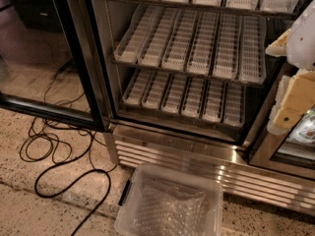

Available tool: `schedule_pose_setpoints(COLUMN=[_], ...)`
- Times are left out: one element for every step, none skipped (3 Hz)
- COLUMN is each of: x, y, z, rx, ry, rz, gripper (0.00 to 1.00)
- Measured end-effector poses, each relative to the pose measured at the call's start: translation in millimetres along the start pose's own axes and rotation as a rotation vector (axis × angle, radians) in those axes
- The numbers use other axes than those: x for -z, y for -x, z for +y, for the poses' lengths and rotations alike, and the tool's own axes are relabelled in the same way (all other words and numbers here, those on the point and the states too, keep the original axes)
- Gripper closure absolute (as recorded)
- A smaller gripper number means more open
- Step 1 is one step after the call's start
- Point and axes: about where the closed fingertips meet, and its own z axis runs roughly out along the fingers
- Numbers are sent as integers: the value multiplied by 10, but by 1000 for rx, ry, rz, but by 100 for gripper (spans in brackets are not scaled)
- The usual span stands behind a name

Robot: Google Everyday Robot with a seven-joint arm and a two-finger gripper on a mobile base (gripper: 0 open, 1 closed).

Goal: Pick coke can from top shelf of fridge

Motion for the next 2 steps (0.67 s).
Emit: schedule_pose_setpoints(x=[0, -23], y=[0, 33], z=[0, -25], rx=[0, -21], ry=[0, -19], rz=[0, -17], gripper=[0, 0])
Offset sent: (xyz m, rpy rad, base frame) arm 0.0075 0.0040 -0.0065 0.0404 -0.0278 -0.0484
